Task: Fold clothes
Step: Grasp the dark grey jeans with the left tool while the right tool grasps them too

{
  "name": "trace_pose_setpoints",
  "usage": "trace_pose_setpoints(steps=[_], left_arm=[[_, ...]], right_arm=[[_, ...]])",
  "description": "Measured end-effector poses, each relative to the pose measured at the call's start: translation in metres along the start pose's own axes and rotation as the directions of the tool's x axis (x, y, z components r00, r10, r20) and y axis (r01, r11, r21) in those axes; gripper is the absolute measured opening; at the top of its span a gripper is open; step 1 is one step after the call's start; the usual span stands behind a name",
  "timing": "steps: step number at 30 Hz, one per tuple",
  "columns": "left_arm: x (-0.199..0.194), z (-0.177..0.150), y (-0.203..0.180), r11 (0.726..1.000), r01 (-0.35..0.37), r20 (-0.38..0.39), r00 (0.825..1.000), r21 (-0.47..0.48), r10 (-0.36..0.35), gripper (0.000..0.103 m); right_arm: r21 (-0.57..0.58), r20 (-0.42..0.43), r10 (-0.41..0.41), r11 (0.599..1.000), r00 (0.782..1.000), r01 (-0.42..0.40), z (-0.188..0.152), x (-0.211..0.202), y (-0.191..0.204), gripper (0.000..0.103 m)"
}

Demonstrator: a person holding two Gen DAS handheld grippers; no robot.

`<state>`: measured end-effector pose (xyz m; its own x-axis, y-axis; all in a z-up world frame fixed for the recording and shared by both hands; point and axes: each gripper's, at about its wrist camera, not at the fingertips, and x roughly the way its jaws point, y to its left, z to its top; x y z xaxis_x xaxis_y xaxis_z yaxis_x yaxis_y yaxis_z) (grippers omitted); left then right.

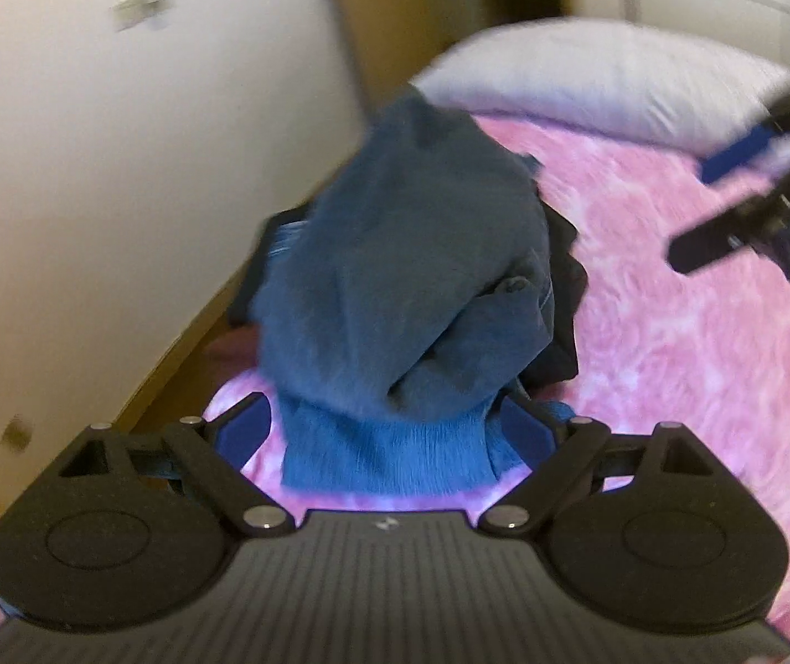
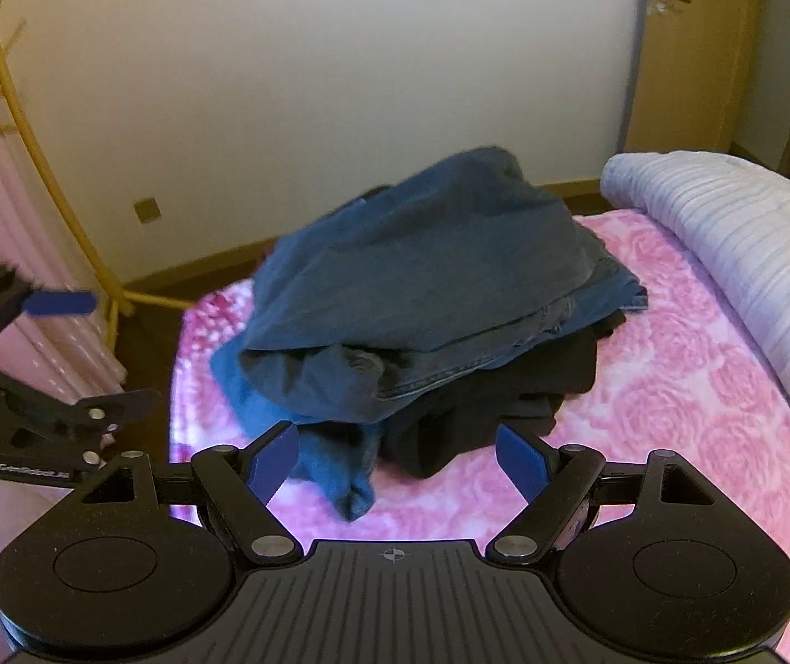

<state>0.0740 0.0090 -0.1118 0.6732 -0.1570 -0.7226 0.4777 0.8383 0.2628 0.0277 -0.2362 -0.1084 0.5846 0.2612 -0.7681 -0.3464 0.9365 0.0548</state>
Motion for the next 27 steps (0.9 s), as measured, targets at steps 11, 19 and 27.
trace_pose_setpoints(steps=[11,19,27], left_arm=[[0.13,0.017,0.03,0.965,0.242,-0.084,0.969,0.103,-0.234,0.024],[0.091,0.039,0.055,0.956,0.275,0.015,0.961,0.099,-0.278,0.007],[-0.021,0.062,0.002,0.887,0.35,0.138,0.904,0.302,-0.404,0.006]], right_arm=[[0.302,-0.054,0.042,0.953,0.998,-0.024,0.048,0.143,-0.071,0.081],[0.496,-0.058,0.064,0.868,0.996,-0.027,0.064,0.169,-0.107,0.022],[0.488,0.129,0.054,0.866,0.99,-0.111,0.066,0.028,-0.134,0.005]])
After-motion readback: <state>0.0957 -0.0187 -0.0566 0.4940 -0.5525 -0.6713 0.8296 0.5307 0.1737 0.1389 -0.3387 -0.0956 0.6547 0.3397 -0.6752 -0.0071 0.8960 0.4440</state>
